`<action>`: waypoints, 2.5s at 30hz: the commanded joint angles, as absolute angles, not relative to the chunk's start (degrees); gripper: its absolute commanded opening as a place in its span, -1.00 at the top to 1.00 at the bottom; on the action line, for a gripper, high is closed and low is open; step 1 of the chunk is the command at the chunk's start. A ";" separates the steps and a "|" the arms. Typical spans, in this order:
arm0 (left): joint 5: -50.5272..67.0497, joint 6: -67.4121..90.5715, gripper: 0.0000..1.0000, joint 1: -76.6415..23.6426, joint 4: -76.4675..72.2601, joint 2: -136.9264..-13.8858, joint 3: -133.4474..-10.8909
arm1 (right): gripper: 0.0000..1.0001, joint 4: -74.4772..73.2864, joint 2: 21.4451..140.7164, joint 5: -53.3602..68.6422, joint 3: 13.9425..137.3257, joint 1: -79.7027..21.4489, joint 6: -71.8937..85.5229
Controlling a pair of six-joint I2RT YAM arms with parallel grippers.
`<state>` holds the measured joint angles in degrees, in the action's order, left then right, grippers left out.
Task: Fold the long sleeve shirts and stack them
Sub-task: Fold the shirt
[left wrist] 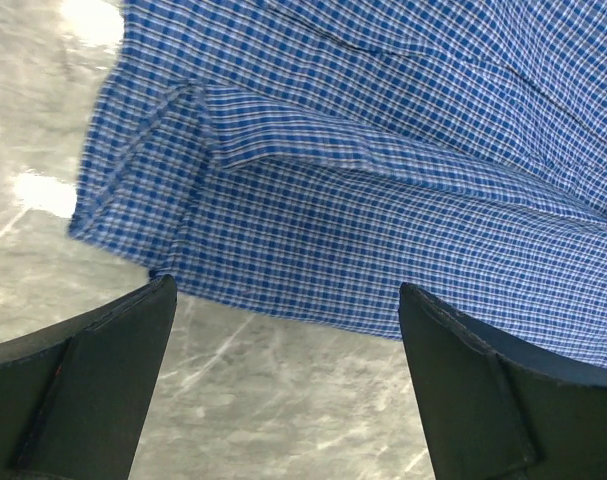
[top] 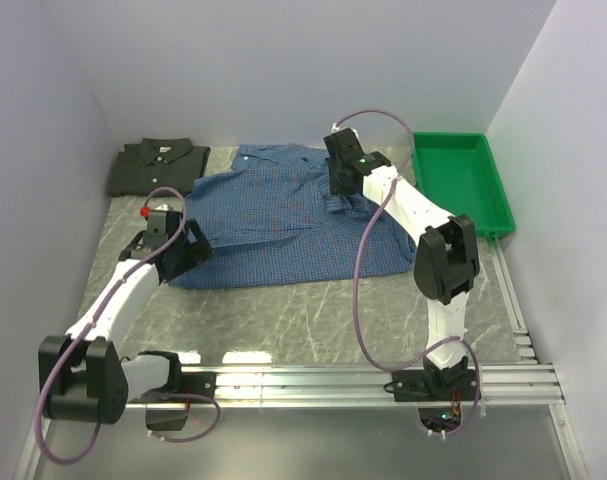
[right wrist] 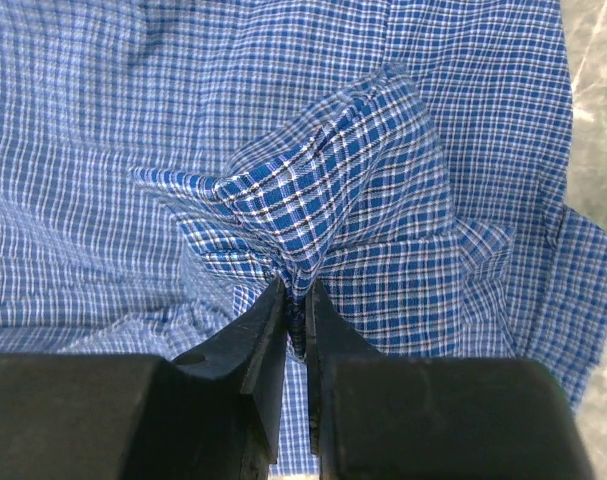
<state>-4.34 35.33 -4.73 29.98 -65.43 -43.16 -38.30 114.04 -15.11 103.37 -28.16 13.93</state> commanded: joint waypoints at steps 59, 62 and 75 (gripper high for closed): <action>-9.23 42.46 -0.99 9.85 36.21 -78.32 -47.37 | -0.04 -21.53 62.24 5.11 32.14 -4.65 39.47; -8.08 41.84 -0.99 6.35 37.87 -75.24 -50.44 | -0.04 -23.11 61.08 0.82 38.64 -6.76 35.69; -3.96 47.55 -0.99 -11.25 32.18 -77.33 -45.37 | 0.03 -19.07 79.25 9.05 47.28 -5.55 35.42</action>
<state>-5.82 45.52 -11.14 34.30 -74.65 -48.51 -19.73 75.94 8.73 45.84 -7.42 35.75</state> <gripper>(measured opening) 0.993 0.489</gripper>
